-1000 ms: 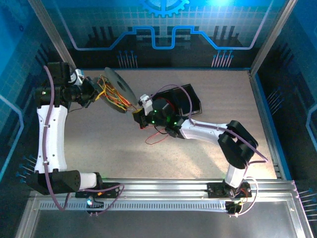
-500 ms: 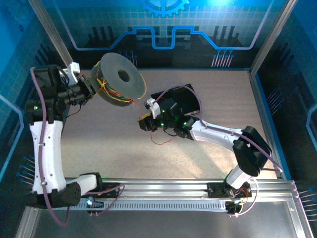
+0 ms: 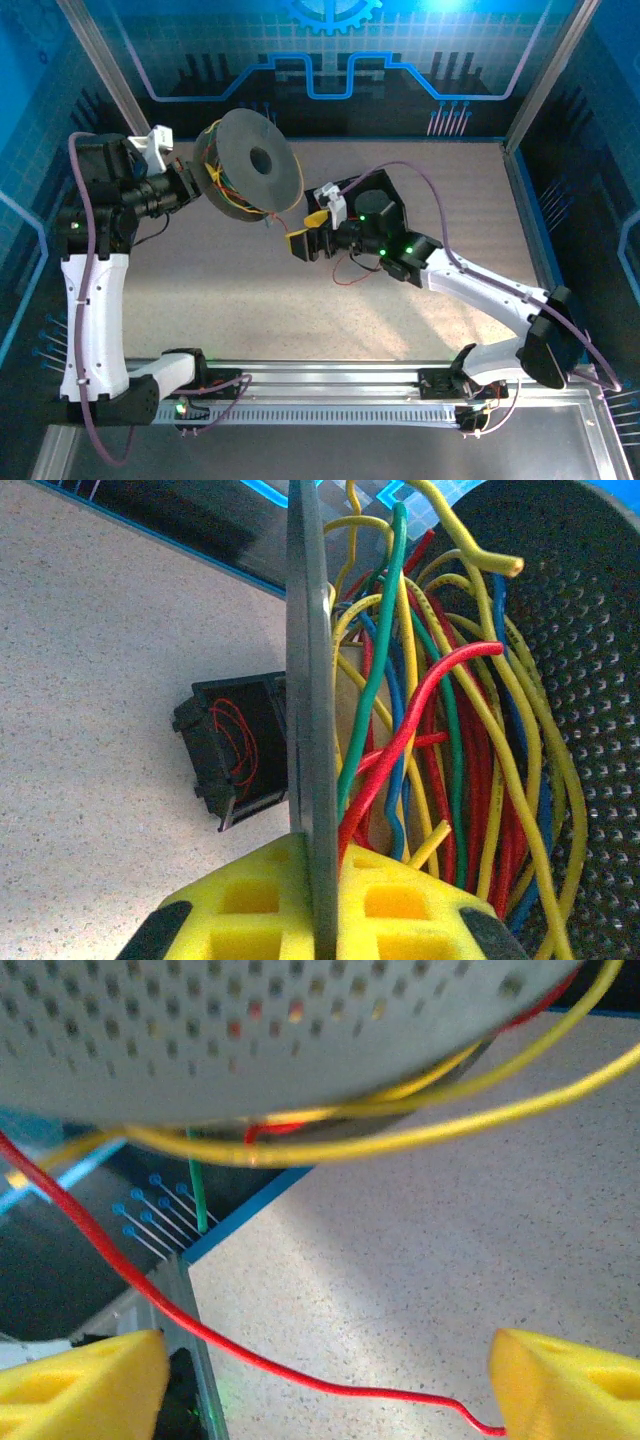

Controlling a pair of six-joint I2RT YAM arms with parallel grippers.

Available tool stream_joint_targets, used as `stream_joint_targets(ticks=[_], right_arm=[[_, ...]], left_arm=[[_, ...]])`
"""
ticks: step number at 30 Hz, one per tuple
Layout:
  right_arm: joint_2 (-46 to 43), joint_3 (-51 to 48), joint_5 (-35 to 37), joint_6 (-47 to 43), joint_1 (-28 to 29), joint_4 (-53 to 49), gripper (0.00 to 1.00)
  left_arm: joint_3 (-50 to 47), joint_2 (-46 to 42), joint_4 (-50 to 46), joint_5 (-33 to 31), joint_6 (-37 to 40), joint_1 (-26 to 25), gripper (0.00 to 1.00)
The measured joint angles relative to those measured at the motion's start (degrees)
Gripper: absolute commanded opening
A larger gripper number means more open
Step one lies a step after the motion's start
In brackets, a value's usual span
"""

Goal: Wrap the cables

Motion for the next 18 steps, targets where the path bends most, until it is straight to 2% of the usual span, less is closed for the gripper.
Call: stream_joint_targets(ticks=[6, 11, 15, 18], right_arm=[[-2.62, 0.00, 2.56, 3.96, -0.68, -4.35, 1.00], [-7.34, -0.24, 3.80, 8.52, -3.96, -9.99, 1.00], [-14.25, -4.61, 2.54, 10.05, -7.65, -10.54, 1.00], [-20.39, -12.11, -4.24, 12.00, -15.08, -8.74, 0.86]], left_arm=[[-0.57, -0.57, -0.26, -1.46, 1.20, -0.61, 0.00], [-1.73, -1.18, -0.33, -2.16, 1.29, -0.81, 0.00], [-2.49, -1.29, -0.31, -2.80, 2.10, -0.87, 0.00], [-3.41, -1.42, -0.04, -3.21, 2.16, -0.92, 0.00]])
